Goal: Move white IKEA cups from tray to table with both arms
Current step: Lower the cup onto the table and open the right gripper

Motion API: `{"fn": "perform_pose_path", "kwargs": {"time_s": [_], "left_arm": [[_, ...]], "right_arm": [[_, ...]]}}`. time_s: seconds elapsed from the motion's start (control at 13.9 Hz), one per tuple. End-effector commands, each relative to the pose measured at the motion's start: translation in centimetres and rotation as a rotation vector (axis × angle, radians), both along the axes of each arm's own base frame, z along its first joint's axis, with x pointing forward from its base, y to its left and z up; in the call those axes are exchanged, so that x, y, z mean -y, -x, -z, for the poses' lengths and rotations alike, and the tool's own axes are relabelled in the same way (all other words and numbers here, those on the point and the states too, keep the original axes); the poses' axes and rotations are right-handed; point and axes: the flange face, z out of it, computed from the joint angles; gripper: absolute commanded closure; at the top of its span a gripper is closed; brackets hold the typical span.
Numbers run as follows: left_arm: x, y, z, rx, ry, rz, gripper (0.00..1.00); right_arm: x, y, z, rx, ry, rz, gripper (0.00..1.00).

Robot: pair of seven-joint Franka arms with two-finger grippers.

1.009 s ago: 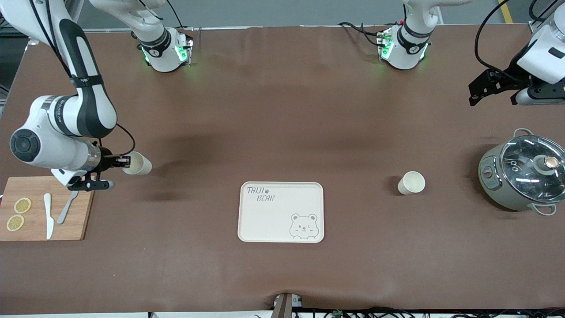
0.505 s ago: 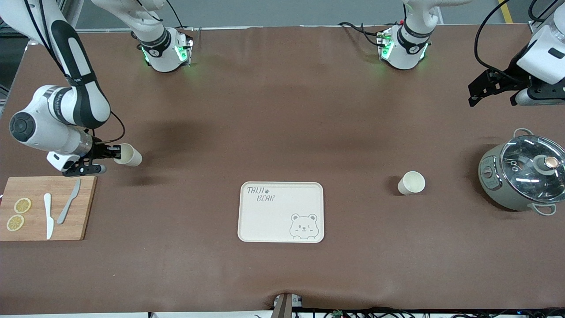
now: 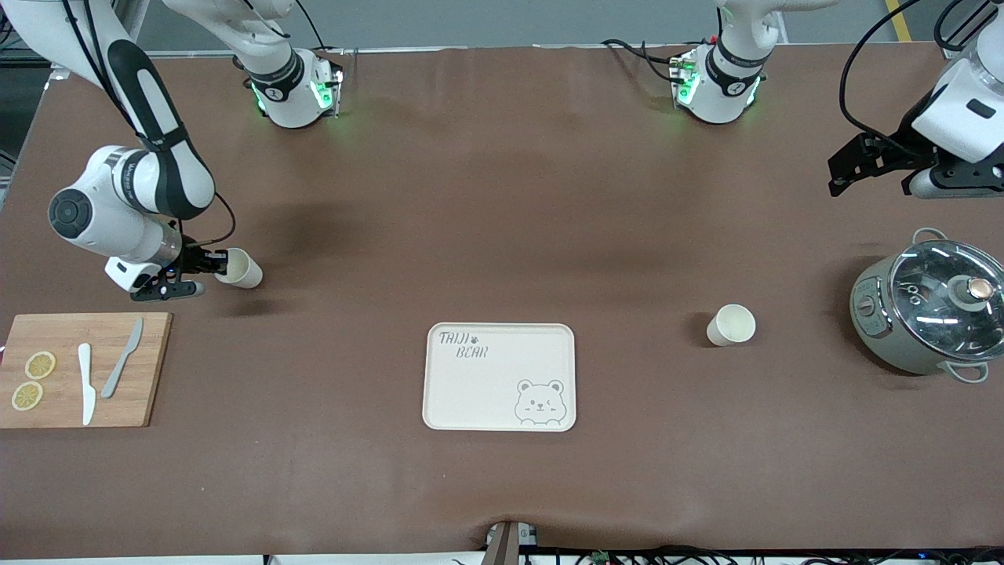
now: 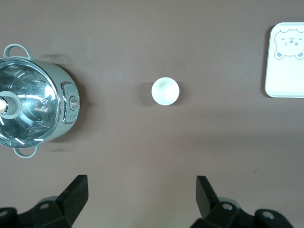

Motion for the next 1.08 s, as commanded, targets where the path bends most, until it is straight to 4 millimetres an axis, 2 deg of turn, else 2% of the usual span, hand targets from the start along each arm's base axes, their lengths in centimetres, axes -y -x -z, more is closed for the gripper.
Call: {"fn": "perform_pose_path", "kwargs": {"time_s": [0.0,0.14,0.22,0.29,0.36,0.43,0.79,1.01], "left_arm": [[0.1,-0.1,-0.5,0.012,0.02,0.018,0.0],[0.2,0.0,-0.6,0.012,0.02,0.021,0.0],[0.2,0.0,-0.6,0.011,0.02,0.022,0.0],[0.2,0.0,-0.6,0.009,0.02,0.022,0.0],[0.2,0.1,-0.6,0.007,0.021,0.022,0.0],[0.2,0.1,-0.6,0.007,0.021,0.022,0.0],[0.2,0.2,-0.8,0.009,0.019,0.022,0.0],[0.2,0.3,-0.9,0.01,0.02,0.024,0.0]], "right_arm": [[0.2,1.1,0.0,-0.002,0.002,-0.009,1.0],[0.2,1.1,0.0,-0.005,0.001,-0.008,0.98],[0.3,1.1,0.0,-0.006,0.001,-0.006,0.63],[0.4,1.1,0.0,-0.009,0.0,-0.002,0.37],[0.5,1.1,0.0,-0.014,-0.001,0.0,0.22],[0.6,1.1,0.0,-0.012,0.0,0.003,0.0],[0.6,1.0,-0.6,-0.033,-0.007,0.002,0.0],[0.9,-0.3,-3.3,-0.072,-0.02,0.002,0.0]]}}
